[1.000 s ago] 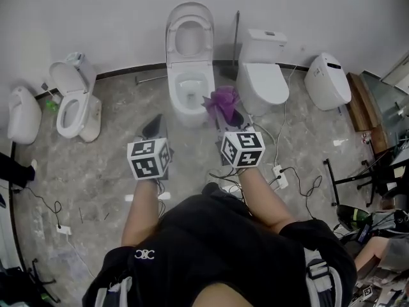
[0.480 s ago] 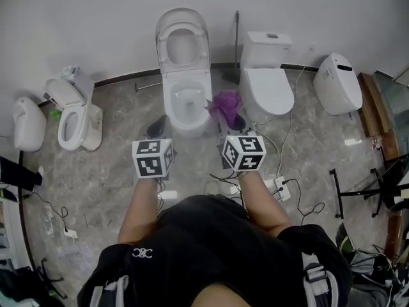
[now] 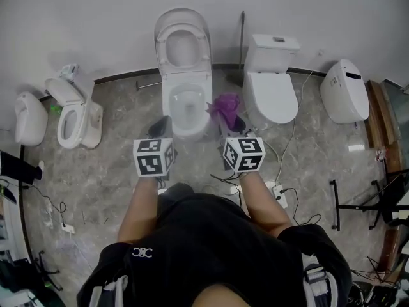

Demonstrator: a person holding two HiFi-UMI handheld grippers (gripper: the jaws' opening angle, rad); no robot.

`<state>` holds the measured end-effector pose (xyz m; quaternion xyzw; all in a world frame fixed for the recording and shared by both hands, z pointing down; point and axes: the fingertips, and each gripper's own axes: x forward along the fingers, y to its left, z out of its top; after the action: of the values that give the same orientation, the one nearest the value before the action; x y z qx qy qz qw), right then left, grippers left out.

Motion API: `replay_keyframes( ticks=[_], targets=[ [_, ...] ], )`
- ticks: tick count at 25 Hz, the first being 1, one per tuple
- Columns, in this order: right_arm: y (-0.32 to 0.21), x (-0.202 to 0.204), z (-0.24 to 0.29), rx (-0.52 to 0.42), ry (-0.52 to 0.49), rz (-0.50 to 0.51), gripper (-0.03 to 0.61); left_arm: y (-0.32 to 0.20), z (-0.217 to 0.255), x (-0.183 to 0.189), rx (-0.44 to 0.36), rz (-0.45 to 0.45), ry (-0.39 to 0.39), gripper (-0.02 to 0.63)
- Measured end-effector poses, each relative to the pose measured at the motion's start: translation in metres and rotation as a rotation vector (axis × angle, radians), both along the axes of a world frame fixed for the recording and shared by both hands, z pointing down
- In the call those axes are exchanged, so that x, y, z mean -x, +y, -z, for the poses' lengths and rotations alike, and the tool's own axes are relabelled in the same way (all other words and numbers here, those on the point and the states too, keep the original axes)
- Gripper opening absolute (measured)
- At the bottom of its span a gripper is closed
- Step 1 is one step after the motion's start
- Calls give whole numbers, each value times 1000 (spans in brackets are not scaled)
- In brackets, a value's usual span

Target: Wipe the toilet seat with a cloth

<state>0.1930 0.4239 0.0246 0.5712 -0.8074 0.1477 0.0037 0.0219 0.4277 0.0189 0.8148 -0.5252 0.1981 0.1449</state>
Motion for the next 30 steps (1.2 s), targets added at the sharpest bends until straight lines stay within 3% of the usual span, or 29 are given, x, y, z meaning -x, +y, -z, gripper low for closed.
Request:
replay_keyframes(
  ticks=[7, 15, 30],
  targets=[
    [-37, 4, -15, 16, 51, 39, 86, -43, -6, -3, -21, 16, 30, 3],
    [-109, 14, -28, 42, 95, 41, 86, -120, -31, 8, 11, 9, 48, 3],
    [-293, 94, -55, 138, 189, 19, 86, -315, -62, 86, 86, -42, 105, 3]
  ],
)
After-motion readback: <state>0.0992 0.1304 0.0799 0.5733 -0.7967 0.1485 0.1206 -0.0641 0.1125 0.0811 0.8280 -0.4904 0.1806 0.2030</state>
